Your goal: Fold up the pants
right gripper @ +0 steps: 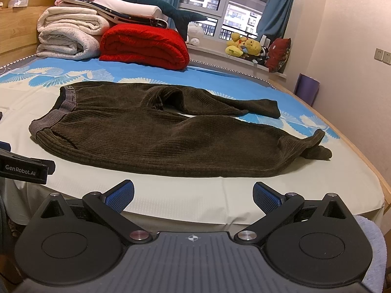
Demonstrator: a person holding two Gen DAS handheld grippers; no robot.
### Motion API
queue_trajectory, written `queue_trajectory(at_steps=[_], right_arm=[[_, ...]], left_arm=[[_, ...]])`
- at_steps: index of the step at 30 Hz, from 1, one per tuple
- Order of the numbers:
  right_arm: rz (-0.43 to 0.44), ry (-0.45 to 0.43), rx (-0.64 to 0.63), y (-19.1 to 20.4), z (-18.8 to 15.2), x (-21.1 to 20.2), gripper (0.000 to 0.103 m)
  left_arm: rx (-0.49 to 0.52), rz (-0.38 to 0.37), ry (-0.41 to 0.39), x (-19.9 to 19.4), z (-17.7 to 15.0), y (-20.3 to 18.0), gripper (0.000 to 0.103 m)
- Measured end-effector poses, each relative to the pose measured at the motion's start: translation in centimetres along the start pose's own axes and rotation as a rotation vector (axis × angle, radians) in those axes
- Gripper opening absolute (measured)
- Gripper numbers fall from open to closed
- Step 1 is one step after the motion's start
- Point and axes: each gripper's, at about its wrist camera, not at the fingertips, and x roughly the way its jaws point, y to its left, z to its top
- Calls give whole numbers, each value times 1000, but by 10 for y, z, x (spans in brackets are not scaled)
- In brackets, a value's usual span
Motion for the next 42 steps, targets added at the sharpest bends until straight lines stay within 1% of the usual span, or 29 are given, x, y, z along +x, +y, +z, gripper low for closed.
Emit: queue_trajectory(at_steps=[6,12,15,18,21,22,24,26,28,31,33,35,36,39,41,42], right_arm=[[4,3,6,-1,0,2,102],[15,19,48,-7,3,10,102],[14,19,78,-12,5,16,102],[24,23,123,-22,10,25,102],[53,52,213,-42,20,42,102],[66,70,261,-53,25,51,102],[63,101,369,-80,33,72,102],[25,118,492,-113,42,98,102],[-41,145,607,-152,50,128,102],[-174,156,829,-218,54,173,102],[-267,131,992,-262,49,197,102],[-316,108,1090,-300,46,218,102],[-322,82,1135,-318,43,228,102],[-301,30,1277,-359,29,254,102],[-274,14,1348,-375,21,273,102],[-267,15,1363,-379,18,281,101]], left_arm=[[1,-1,8,1,2,-1,103],[-35,-32,11,0,6,4,103],[-79,-36,1,-1,10,9,103],[-108,-35,10,1,19,16,103],[-136,-1,18,9,33,28,103],[-157,16,26,14,39,34,103],[-219,44,43,26,51,50,103],[-290,53,58,40,61,67,103],[-350,44,94,58,71,80,102],[-394,7,176,88,79,88,99],[-415,-8,204,102,80,89,99],[-424,-3,214,110,80,86,99],[-416,2,203,111,80,83,100],[-409,17,194,114,80,77,102],[-420,31,195,118,82,75,102],[-437,37,195,118,84,76,101]])
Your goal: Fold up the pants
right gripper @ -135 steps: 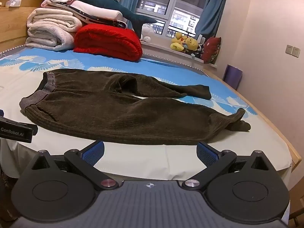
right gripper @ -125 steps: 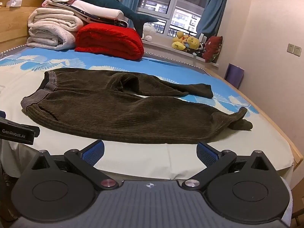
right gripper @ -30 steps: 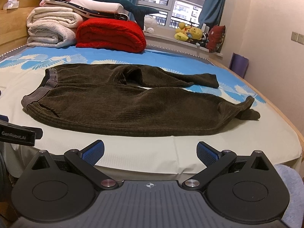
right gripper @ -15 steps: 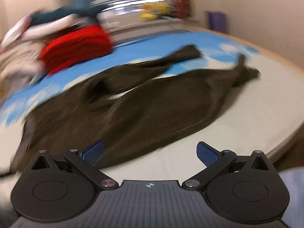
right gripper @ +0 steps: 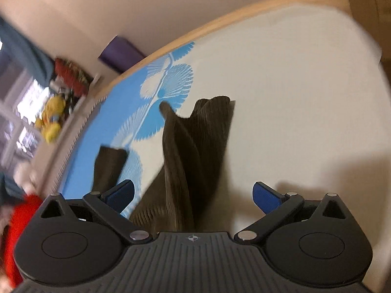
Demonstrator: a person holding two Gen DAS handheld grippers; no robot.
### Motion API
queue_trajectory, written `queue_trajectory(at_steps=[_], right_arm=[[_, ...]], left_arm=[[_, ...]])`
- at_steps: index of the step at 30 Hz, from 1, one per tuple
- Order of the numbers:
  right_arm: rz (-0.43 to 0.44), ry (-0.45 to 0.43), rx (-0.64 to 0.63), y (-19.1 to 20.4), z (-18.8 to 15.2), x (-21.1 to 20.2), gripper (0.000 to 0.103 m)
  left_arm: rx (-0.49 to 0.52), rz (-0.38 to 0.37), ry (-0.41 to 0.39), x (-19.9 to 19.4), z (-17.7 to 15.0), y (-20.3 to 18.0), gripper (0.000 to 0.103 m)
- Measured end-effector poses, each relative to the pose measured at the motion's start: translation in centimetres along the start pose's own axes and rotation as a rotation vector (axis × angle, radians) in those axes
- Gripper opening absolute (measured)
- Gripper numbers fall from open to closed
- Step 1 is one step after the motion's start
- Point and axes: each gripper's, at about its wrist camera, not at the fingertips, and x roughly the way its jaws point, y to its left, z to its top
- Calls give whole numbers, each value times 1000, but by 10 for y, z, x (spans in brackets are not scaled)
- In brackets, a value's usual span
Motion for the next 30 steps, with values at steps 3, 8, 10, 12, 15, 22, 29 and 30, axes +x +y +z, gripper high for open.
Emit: queue_trajectory(at_steps=[3,8,10,12,15,22,29,30], right_arm=[[-4,11,-10,4,4,20,83],[-248,-31,-28,5,19,22,12],[-312,-44,36,-11,27,7,12],[-334,-35,77,-26,33,-9,12],[-365,-11,75,-48,37,-25,11],[-349,123,-12,-70,30,-38,10],[-322,171,-77,-77,22,-58,10],[-316,164,-89,-76,22,-62,10]], left_arm=[[-100,33,-13,-1,6,1,85],[-175,121,-8,-12,12,17,28],[-163,103,-23,-22,12,21,25],[-146,93,-40,-30,13,25,24],[-138,80,-44,-40,14,32,23],[-116,118,-59,-53,14,53,22],[-110,153,-68,-60,14,70,22],[-103,155,-73,-61,14,70,22]])
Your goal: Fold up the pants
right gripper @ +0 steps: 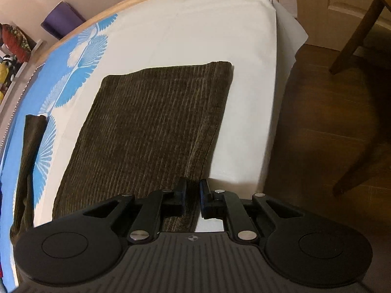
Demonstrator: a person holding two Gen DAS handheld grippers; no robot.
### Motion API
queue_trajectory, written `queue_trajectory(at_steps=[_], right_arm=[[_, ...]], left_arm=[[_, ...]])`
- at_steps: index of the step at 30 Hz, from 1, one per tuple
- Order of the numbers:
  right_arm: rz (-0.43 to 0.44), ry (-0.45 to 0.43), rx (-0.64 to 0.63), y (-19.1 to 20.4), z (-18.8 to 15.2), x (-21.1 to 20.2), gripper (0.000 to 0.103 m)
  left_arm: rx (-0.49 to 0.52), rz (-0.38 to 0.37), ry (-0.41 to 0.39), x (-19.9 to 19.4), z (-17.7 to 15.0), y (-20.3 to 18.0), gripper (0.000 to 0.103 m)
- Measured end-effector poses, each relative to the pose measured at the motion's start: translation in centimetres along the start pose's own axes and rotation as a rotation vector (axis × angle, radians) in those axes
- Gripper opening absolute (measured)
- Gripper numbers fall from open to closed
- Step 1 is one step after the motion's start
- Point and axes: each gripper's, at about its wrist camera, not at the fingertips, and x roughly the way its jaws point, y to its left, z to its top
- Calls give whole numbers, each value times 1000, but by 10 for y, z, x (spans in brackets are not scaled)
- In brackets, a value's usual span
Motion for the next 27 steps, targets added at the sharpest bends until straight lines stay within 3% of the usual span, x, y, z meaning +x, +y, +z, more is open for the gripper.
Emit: queue_trajectory(at_steps=[7,8,9,10,11,12,13,15,17,19,23,27], right_arm=[[-21,-1,-72,8,-7,4,12],[-30,1,-86,7,-9,4,15],[-33,-8,-91,9,-7,4,25],[-51,-36,-98,10,-6,0,36],[-77,-84,-108,12,-5,-5,64],[-102,-151,-120,14,-6,-12,77],[-123,-231,-139,18,-7,-23,77],[-125,-337,-182,25,-12,-40,77],[-73,-387,-224,33,-24,-57,77],[49,-379,-293,46,-44,-76,77],[317,-288,-538,79,-107,-112,80],[474,-201,-733,105,-164,-139,83]], left_arm=[[16,13,20,6,-1,3,25],[42,20,23,8,-3,1,32],[61,35,20,9,-5,-1,36],[77,58,4,7,-7,-4,57],[87,92,-14,3,-8,-6,86],[94,144,-49,-4,-9,-9,97],[93,164,-84,-10,-10,-9,102],[110,121,-130,-29,-11,-11,103],[133,75,-117,-43,-11,-14,103],[159,24,-128,-61,-13,-21,103],[242,-73,-161,-93,-13,-48,103],[278,-137,-146,-106,-13,-81,103]])
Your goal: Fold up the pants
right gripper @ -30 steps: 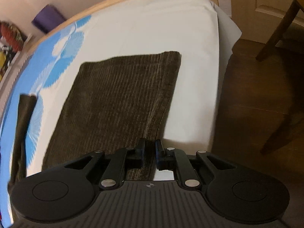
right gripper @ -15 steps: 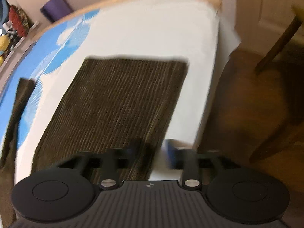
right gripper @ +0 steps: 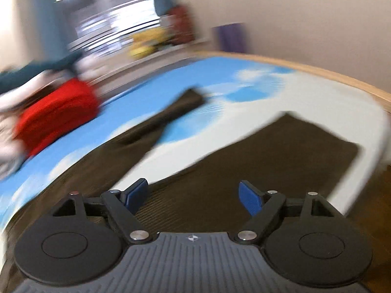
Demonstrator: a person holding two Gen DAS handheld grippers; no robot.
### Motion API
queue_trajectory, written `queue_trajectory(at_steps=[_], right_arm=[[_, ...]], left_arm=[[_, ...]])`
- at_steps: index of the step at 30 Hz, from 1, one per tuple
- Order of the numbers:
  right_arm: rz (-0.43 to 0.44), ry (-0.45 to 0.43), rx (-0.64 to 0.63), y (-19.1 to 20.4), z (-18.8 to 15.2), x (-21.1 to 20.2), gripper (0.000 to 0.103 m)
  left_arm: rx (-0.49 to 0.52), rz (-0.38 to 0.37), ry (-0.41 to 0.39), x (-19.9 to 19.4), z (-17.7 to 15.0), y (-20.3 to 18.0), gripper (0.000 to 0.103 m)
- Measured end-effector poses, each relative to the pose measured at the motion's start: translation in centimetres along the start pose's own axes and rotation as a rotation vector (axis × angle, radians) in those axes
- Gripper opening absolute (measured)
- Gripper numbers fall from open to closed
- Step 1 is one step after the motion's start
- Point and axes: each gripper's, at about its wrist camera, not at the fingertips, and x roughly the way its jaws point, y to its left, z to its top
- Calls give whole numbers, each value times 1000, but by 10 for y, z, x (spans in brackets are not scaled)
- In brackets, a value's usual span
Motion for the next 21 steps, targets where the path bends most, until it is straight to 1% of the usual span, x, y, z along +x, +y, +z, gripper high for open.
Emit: queue_trajectory(at_steps=[2,5,7,10,13,15,17,19,21], right_arm=[[71,21,-53,23,-5,-6,83],[133,20,-122,54,-7,-14,84],[136,-6,-164,69,-6,-17,85],[106,-41,-197,80,2,-9,85],[96,-55,-168,94,9,4,85],[82,-60,-120,97,18,23,86],[64,-50,-86,103,18,45,86],[51,-45,-65,106,17,68,86],[17,-47,-76,107,9,89,86]], left_arm=[[3,-27,4,-1,4,-12,103],[19,-34,-8,1,7,-22,103],[26,-15,-16,6,12,-24,103],[-1,6,-23,20,26,-16,103],[-35,43,-48,42,48,-2,103],[-64,84,-70,68,71,9,103],[-46,80,-81,95,95,19,103],[11,50,-40,128,119,23,103],[83,0,16,166,142,23,103]])
